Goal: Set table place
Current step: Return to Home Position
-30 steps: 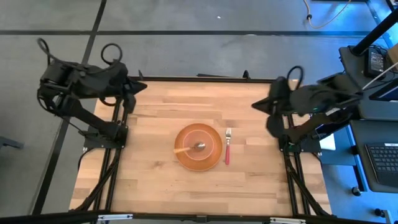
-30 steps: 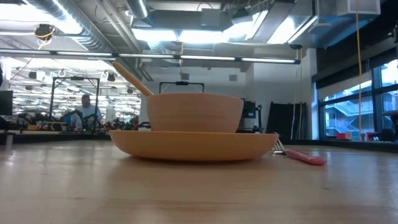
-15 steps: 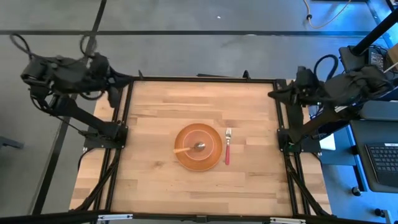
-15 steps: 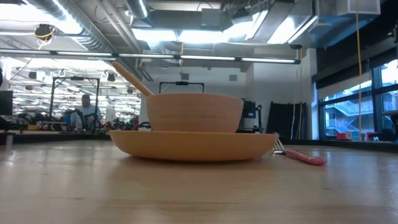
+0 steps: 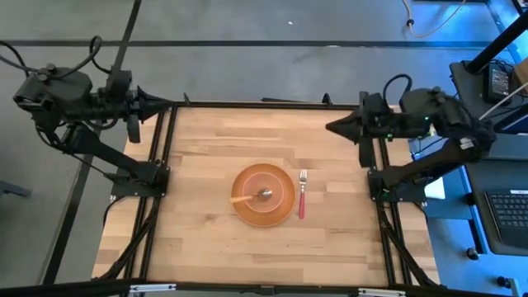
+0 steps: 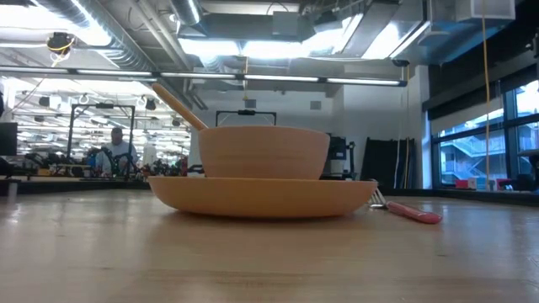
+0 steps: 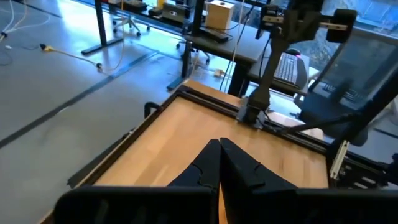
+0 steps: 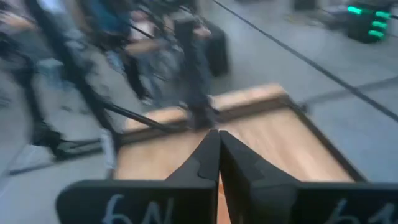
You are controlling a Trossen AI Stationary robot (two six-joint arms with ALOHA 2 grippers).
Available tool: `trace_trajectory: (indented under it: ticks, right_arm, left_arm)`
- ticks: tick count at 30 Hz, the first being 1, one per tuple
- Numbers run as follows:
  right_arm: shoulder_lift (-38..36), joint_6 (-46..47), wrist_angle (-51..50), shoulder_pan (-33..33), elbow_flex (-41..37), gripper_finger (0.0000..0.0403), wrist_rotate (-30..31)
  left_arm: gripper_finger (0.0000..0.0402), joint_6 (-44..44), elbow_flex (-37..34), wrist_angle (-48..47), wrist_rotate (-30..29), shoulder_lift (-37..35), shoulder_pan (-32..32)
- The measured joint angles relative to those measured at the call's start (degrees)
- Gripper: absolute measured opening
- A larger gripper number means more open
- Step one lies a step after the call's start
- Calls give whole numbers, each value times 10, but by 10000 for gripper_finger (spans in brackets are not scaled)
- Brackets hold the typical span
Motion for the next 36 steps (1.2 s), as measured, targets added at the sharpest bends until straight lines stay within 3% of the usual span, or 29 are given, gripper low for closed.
trace_trajectory:
  ticks: [4,7,19,22,27,31,36]
  right_arm:
    - [-49,-8,166,-22,-109,12,-92]
    - [-72,-17,257,-26,-178,12,-126]
    - [-150,45,279,-57,-358,12,-99]
    - [-186,53,337,-68,-421,12,-95]
    - [-242,61,466,-78,-539,12,-140]
    - [-271,68,552,-78,-616,12,-171]
    - [-284,76,623,-78,-682,12,-174]
  left_arm:
    - [0,5,-30,33,0,-8,0]
    - [0,23,-75,67,-1,-29,0]
    - [0,-10,-326,192,-11,-204,0]
    - [0,7,-410,247,-7,-249,0]
    - [0,41,-550,362,-5,-332,0]
    - [0,48,-643,435,40,-394,0]
    - [0,51,-754,544,144,-451,0]
